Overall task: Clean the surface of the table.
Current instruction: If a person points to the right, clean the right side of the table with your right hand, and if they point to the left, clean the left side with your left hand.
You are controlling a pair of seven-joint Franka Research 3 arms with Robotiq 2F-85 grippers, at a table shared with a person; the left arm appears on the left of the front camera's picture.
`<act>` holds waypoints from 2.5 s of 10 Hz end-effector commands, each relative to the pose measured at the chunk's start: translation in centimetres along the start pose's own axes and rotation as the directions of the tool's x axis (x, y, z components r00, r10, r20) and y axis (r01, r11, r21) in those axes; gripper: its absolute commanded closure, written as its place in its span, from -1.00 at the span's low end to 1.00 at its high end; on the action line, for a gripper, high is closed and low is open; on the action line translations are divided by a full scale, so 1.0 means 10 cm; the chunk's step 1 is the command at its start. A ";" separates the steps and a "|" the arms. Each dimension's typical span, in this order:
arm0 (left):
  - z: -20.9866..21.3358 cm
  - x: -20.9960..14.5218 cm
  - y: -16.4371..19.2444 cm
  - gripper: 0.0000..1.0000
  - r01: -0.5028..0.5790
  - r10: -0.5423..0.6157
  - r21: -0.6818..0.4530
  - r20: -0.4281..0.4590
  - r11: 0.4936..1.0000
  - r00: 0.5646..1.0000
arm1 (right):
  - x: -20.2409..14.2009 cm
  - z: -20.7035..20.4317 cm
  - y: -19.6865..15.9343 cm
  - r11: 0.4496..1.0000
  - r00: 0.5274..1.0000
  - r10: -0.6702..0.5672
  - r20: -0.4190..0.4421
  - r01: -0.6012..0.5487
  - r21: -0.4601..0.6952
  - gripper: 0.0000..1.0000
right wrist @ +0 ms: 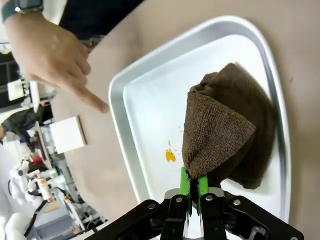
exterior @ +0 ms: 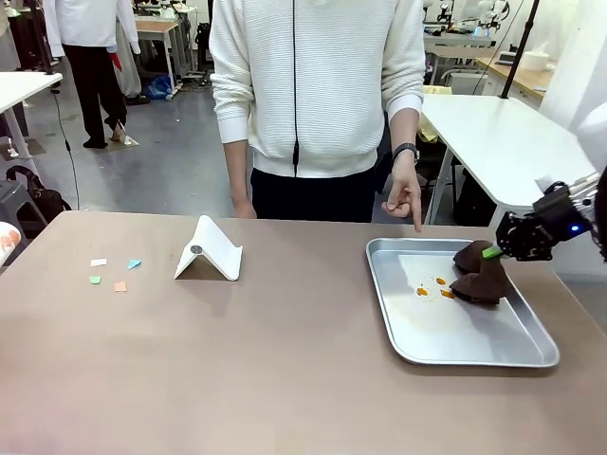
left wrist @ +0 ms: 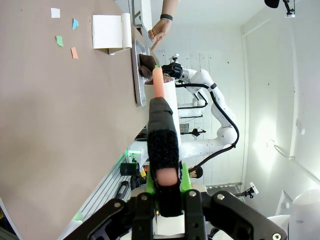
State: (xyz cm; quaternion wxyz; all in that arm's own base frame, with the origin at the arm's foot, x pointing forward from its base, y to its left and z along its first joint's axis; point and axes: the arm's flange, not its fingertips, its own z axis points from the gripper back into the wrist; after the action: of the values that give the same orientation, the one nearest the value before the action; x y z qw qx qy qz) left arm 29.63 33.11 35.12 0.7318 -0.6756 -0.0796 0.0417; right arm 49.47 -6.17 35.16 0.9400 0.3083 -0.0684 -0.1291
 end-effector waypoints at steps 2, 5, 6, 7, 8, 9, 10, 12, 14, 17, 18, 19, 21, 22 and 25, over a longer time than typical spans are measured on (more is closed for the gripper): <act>0.00 -0.03 -0.05 1.00 0.004 -0.004 -0.015 -0.003 1.000 1.000 | 0.02 -0.26 0.11 0.999 1.000 -0.011 -0.015 0.010 -0.040 0.88; 0.00 -0.03 -0.05 1.00 0.004 -0.004 -0.015 -0.003 1.000 1.000 | -0.02 -0.56 0.16 0.995 0.999 -0.003 -0.045 -0.001 -0.104 0.88; 0.00 -0.03 -0.05 1.00 0.004 -0.004 -0.015 -0.003 1.000 1.000 | -0.04 -0.65 0.18 0.994 0.998 0.005 -0.059 -0.011 -0.113 0.88; 0.00 -0.03 -0.05 1.00 0.004 -0.004 -0.015 -0.003 1.000 1.000 | -0.06 -0.74 0.20 0.993 0.998 0.010 -0.066 -0.018 -0.117 0.88; 0.00 -0.03 -0.05 1.00 0.004 -0.004 -0.015 -0.003 1.000 1.000 | -0.07 -0.81 0.23 0.993 0.997 0.013 -0.078 -0.022 -0.117 0.88; 0.00 -0.03 -0.05 1.00 0.004 -0.004 -0.015 -0.003 1.000 1.000 | -0.10 -0.88 0.27 0.993 0.995 0.022 -0.095 -0.033 -0.110 0.88; 0.00 -0.03 -0.05 1.00 0.004 -0.004 -0.015 -0.003 1.000 1.000 | -0.14 -0.96 0.33 0.993 0.993 0.038 -0.116 -0.050 -0.107 0.88; 0.00 -0.03 -0.05 1.00 0.004 -0.004 -0.015 -0.003 1.000 1.000 | -0.20 -1.06 0.41 0.993 0.990 0.058 -0.129 -0.071 -0.092 0.88; 0.00 -0.03 -0.05 1.00 0.004 -0.004 -0.015 -0.003 1.000 1.000 | -0.28 -1.17 0.53 0.993 0.983 0.091 -0.157 -0.103 -0.064 0.88; 0.00 -0.03 -0.05 1.00 0.004 -0.004 -0.015 -0.003 1.000 1.000 | -0.45 -1.35 0.74 0.985 0.960 0.163 -0.228 -0.172 -0.019 0.88; 0.00 -0.03 -0.05 1.00 0.004 -0.004 -0.015 -0.003 1.000 1.000 | -0.54 -1.44 0.81 0.980 0.944 0.192 -0.268 -0.200 -0.002 0.88; 0.00 -0.03 -0.05 1.00 0.004 -0.004 -0.015 -0.003 1.000 1.000 | -0.62 -1.51 0.86 0.975 0.927 0.215 -0.306 -0.222 0.011 0.88; 0.00 -0.03 -0.05 1.00 0.004 -0.004 -0.015 -0.003 1.000 1.000 | -0.71 -1.55 0.90 0.961 0.900 0.261 -0.349 -0.278 0.000 0.88; 0.00 -0.03 -0.05 1.00 0.004 -0.004 -0.015 -0.003 1.000 1.000 | -0.74 -1.55 0.90 0.952 0.876 0.282 -0.391 -0.308 -0.002 0.88; 0.00 -0.03 -0.05 1.00 0.004 -0.004 -0.015 -0.003 1.000 1.000 | -0.80 -1.58 0.80 0.895 0.792 0.324 -0.517 -0.434 -0.105 0.88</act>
State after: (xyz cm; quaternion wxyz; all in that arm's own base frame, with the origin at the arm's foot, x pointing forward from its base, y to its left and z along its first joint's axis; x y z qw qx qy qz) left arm 29.62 33.11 35.13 0.7318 -0.6756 -0.0797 0.0418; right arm 47.80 12.05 29.04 0.9564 0.2589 0.0815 0.1080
